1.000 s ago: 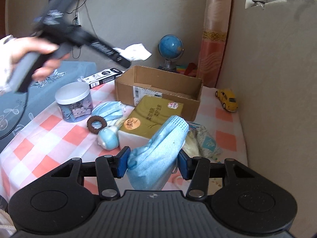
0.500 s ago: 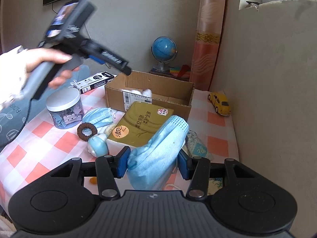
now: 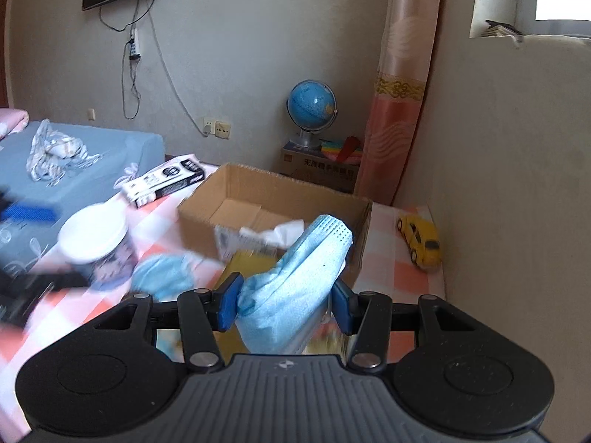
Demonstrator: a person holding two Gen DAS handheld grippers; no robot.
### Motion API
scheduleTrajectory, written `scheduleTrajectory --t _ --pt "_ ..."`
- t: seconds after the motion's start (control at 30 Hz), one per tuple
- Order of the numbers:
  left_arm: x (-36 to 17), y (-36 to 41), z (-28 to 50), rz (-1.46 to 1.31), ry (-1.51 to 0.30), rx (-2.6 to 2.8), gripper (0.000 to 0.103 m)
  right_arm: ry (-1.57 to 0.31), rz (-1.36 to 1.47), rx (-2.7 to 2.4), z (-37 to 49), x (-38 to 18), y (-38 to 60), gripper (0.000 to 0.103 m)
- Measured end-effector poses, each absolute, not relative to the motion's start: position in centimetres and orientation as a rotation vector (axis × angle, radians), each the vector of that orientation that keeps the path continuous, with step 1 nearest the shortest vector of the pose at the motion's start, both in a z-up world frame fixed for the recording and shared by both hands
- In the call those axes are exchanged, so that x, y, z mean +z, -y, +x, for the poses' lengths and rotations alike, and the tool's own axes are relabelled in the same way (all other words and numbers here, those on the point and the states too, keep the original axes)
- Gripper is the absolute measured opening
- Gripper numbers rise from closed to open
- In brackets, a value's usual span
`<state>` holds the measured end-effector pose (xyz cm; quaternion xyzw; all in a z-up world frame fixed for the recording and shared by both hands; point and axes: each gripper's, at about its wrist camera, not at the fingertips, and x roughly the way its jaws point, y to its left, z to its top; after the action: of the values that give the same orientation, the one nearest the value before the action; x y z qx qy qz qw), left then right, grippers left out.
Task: Organize soft objects
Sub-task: 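Carry sock and mask into the cardboard box and open both tools, then withdraw both tools from the box back over the table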
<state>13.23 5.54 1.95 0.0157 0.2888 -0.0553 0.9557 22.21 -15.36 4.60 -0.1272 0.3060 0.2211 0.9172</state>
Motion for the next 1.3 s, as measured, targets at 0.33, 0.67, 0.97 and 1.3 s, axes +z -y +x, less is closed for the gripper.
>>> scheduleTrajectory --t 0.33,0.67,0.97,1.3 --pt "0.4 -6.2 10.9 0.013 -0.595 -0.130 0.098 -0.643 -0.306 0.405 32.2 4.9 11.7 0.055" --pt "-0.5 -7.1 10.7 -0.005 -0.615 -0.114 0.098 -0.637 -0.274 0.387 34.1 4.1 11.5 0.103" --pt "-0.2 -6.3 10.2 0.003 -0.613 -0.129 0.098 -0.625 -0.252 0.405 29.8 4.8 13.0 0.103" --pt "-0.8 -5.2 9.6 0.036 -0.644 -0.151 0.099 -0.640 -0.170 0.374 23.0 2.9 16.8 0.103"
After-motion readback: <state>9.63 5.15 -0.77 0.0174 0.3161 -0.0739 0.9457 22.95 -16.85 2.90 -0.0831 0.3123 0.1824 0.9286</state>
